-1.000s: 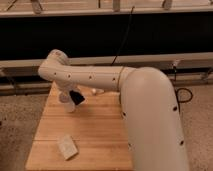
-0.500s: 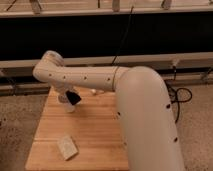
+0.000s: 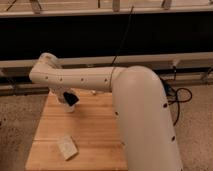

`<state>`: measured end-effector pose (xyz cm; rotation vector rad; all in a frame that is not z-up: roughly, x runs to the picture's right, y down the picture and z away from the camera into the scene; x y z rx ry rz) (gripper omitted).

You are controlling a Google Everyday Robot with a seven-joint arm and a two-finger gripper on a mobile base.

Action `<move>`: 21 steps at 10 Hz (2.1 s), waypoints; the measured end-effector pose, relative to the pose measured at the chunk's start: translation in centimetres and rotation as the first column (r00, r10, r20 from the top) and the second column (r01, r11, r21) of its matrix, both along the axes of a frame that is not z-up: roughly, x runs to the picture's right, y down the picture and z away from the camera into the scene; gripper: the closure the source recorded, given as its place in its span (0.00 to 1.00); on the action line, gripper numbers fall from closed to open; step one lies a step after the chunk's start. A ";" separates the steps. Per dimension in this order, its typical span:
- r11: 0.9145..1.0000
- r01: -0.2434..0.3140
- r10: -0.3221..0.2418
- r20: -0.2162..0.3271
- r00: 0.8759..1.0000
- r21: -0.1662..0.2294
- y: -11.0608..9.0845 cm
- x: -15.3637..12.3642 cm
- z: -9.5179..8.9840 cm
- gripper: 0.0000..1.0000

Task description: Place the eraser in the ceramic cup

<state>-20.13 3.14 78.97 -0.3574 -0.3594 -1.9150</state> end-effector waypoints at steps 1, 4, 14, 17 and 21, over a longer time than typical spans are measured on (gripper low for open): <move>1.000 0.001 -0.001 0.001 1.000 0.002 0.0 0.1 0.0 0.95; 1.000 0.011 -0.011 0.016 1.000 0.006 0.3 -0.5 -0.1 0.89; 0.999 0.031 -0.032 0.060 0.998 0.014 0.7 -1.6 -0.6 0.84; 0.999 0.033 -0.034 0.072 0.997 0.017 0.7 -1.7 -0.6 0.57; 0.999 0.031 -0.033 0.088 0.996 0.021 0.8 -1.8 -0.5 0.30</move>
